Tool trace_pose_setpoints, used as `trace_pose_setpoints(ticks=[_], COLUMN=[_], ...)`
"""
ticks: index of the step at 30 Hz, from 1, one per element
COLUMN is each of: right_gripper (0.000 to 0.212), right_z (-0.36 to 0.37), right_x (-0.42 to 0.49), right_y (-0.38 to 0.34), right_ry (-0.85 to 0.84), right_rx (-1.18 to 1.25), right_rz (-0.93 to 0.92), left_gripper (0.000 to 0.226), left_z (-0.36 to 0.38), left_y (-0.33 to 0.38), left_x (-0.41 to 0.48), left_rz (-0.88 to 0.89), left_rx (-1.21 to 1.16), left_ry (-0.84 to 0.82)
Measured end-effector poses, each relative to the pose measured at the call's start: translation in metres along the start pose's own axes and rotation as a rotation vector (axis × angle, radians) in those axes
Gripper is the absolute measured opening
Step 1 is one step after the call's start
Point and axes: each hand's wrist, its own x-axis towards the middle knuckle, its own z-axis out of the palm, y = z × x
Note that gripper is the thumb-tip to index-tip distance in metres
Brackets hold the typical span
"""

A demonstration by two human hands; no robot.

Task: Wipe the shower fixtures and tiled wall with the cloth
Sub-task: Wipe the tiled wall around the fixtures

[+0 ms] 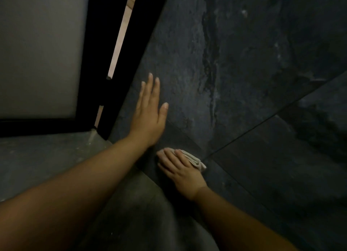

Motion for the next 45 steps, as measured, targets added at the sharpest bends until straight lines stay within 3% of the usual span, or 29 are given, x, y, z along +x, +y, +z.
trace_pose_setpoints(ticks=[2, 5, 9, 13, 15, 19, 22, 25, 31, 33, 35, 41, 43, 45], right_gripper=[0.056, 0.055, 0.057, 0.064, 0.066, 0.06, 0.051, 0.054, 0.057, 0.057, 0.06, 0.059, 0.055, 0.054], right_z=[0.007, -0.005, -0.061, -0.085, -0.063, 0.01, 0.019, -0.006, -0.088, -0.092, -0.07, 0.051, 0.062, 0.053], right_x=[-0.026, -0.05, -0.06, -0.072, -0.076, -0.093, -0.11, -0.124, -0.148, -0.147, -0.145, -0.18, -0.196, -0.206], right_y=[0.004, 0.036, 0.107, 0.145, 0.124, 0.05, 0.046, 0.08, 0.184, 0.188, 0.166, 0.045, 0.044, 0.061], right_ry=[0.01, 0.257, 0.611, 0.72, 0.642, 0.254, 0.13, 0.313, 0.783, 0.844, 0.766, 0.232, 0.187, 0.262], right_rx=[0.033, 0.093, 0.111, 0.155, 0.118, -0.027, -0.077, -0.004, 0.172, 0.229, 0.191, -0.008, -0.043, -0.034], right_rz=[0.001, 0.128, 0.501, 0.83, 0.736, 0.207, 0.088, 0.264, 0.949, 1.049, 0.974, 0.25, 0.16, 0.245], left_gripper=[0.067, 0.072, 0.073, 0.071, 0.071, 0.073, 0.069, 0.065, 0.062, 0.062, 0.062, 0.064, 0.064, 0.064], left_z=[0.013, 0.027, 0.03, 0.029, 0.032, 0.038, 0.04, 0.047, 0.053, 0.055, 0.059, 0.065, 0.065, 0.067], left_y=[0.0, 0.009, 0.027, 0.045, 0.054, 0.063, 0.067, 0.082, 0.12, 0.127, 0.128, 0.119, 0.12, 0.122], left_x=[-0.016, -0.03, -0.028, -0.024, -0.027, -0.034, -0.039, -0.039, -0.038, -0.04, -0.045, -0.062, -0.065, -0.069], left_rz=[-0.062, -0.102, -0.147, -0.127, -0.098, -0.05, 0.037, 0.153, 0.216, 0.217, 0.238, 0.331, 0.344, 0.379], left_rx=[0.056, 0.05, -0.044, -0.064, -0.062, -0.024, 0.017, -0.019, -0.069, -0.07, -0.042, 0.085, 0.106, 0.118], left_ry=[-0.069, -0.074, 0.05, 0.096, 0.079, 0.012, 0.006, 0.032, 0.087, 0.086, 0.059, -0.083, -0.098, -0.09])
